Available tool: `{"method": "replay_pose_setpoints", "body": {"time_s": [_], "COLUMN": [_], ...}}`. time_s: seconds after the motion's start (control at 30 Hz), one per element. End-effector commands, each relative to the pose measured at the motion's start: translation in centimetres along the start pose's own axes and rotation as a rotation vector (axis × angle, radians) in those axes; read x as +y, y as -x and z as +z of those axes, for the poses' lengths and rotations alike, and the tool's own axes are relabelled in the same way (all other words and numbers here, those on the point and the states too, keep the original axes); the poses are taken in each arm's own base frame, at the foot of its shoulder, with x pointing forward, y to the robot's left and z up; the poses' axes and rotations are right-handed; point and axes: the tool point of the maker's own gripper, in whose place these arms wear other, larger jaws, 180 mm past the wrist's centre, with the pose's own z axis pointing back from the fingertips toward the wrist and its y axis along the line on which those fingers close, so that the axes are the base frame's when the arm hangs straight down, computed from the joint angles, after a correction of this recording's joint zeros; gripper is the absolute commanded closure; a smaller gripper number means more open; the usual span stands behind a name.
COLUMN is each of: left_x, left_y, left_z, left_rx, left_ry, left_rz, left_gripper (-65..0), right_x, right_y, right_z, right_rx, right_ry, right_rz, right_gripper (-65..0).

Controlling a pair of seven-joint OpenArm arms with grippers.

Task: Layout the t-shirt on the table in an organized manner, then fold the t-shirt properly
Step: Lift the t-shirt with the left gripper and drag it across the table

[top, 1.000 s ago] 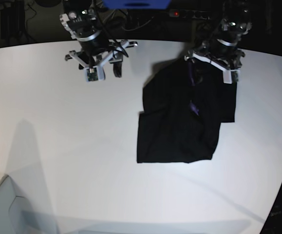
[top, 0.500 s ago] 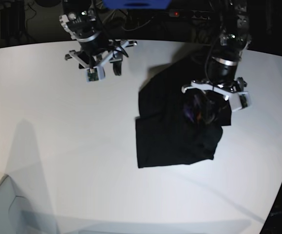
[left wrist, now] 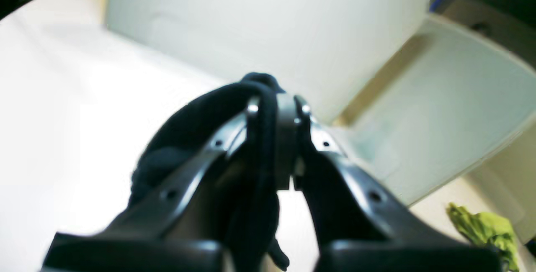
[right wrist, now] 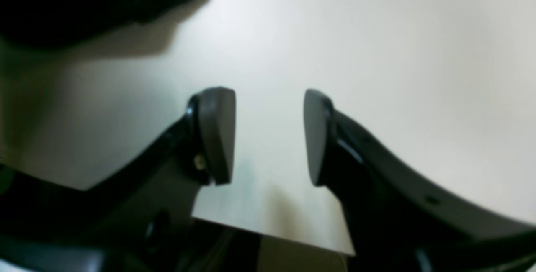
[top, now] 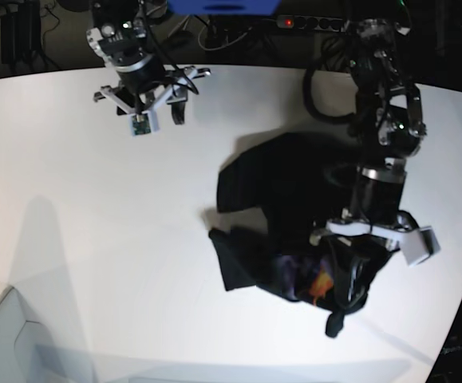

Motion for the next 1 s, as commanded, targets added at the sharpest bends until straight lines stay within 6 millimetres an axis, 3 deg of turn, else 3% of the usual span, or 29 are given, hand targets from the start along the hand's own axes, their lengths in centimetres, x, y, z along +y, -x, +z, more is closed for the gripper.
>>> {"method": "replay_pose_setpoints", "body": {"time_s": [0.0, 0.07, 0.17, 0.33, 0.4, 0.47, 0.6, 0.73, 0.8, 0.87, 0.97], "left_x": [-2.1, -5.0, -10.1, -18.1, -20.1, -21.0, -20.7, -18.0, -15.1, -11.1, -3.6], "left_y": [-1.7, -1.1, 2.2, 10.0, 12.8, 15.0, 15.9, 14.7, 13.6, 12.4, 9.9], "left_z": [-0.7, -1.5, -2.0, 0.6, 2.2, 3.3, 3.5, 2.3, 1.1, 0.0, -1.3], "left_rx": [-0.064, -0.047, 0.032, 0.206, 0.265, 0.308, 0.326, 0.301, 0.280, 0.259, 0.223], "left_ry": [0.064, 0.147, 0.283, 0.484, 0.547, 0.585, 0.586, 0.517, 0.430, 0.312, 0.103], "left_rz": [0.004, 0.013, -0.007, -0.110, -0.166, -0.218, -0.243, -0.266, -0.270, -0.275, -0.290], "left_gripper": [-0.4, -0.4, -0.3, -1.3, -6.5, -16.4, -43.0, -63.4, -65.0, -65.0, -65.0], "right_x": [0.1, -0.9, -3.1, -7.2, -8.6, -10.0, -12.0, -12.9, -12.9, -12.9, -12.7], "right_y": [-0.7, -0.6, -0.6, -0.2, -0.1, 0.0, 0.8, 1.1, 1.1, 1.0, 1.0], "right_z": [0.2, 0.2, 0.3, 1.1, 1.5, 1.9, 2.7, 3.1, 3.1, 3.2, 3.1], "right_rx": [-0.029, -0.026, -0.027, -0.023, -0.023, -0.021, -0.005, 0.000, 0.000, -0.001, -0.001], "right_ry": [-0.004, 0.020, 0.085, 0.198, 0.237, 0.275, 0.334, 0.360, 0.360, 0.360, 0.353], "right_rz": [-0.001, 0.005, -0.025, -0.051, -0.059, -0.066, -0.077, -0.083, -0.083, -0.082, -0.081], "right_gripper": [-27.3, -27.3, -27.3, -27.3, -27.3, -27.3, -27.3, -27.3, -27.3, -27.3, -27.3]}}
